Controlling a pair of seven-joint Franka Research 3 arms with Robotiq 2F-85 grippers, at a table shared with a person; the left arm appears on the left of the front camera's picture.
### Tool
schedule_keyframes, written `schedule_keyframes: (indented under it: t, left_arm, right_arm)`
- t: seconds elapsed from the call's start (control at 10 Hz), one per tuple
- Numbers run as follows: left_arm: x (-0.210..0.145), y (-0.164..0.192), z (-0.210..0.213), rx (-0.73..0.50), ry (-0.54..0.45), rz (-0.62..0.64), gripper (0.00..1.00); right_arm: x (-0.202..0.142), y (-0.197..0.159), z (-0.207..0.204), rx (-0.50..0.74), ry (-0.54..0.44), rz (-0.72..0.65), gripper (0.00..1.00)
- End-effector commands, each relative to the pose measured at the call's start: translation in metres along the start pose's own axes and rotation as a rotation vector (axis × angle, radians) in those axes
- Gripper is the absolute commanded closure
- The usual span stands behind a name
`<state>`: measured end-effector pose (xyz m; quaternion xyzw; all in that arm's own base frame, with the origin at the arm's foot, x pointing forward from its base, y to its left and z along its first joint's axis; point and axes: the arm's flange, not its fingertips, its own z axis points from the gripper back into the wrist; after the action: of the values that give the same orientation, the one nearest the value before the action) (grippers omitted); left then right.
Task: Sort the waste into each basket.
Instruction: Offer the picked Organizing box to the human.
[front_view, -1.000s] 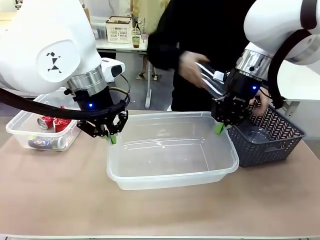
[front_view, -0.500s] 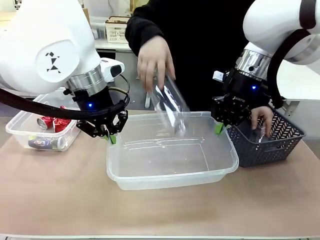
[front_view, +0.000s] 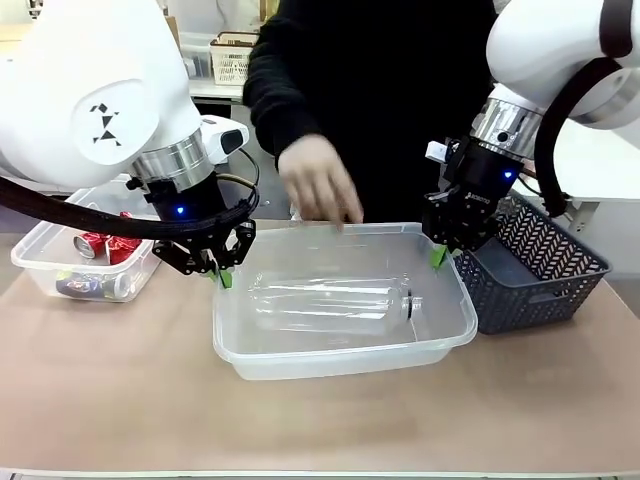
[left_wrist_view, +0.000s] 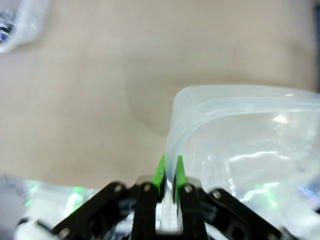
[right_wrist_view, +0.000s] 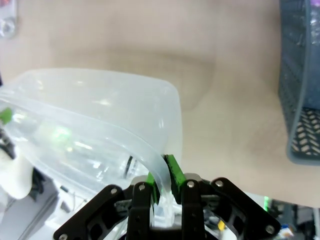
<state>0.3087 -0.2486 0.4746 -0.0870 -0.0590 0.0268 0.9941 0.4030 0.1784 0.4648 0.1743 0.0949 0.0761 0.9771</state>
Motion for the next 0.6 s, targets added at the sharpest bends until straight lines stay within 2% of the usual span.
schedule_keyframes:
  t: [0.0, 0.5]
  left_arm:
    - [-0.0023, 0.0003, -0.0022, 0.007, -0.002, 0.018, 1.00]
    - [-0.0023, 0.0003, -0.0022, 0.007, -0.002, 0.018, 1.00]
  right_arm:
    - [-0.0038, 0.0034, 0.0031, 0.014, -0.010, 0.007, 1.00]
    - [-0.0038, 0.0034, 0.0031, 0.014, -0.010, 0.007, 1.00]
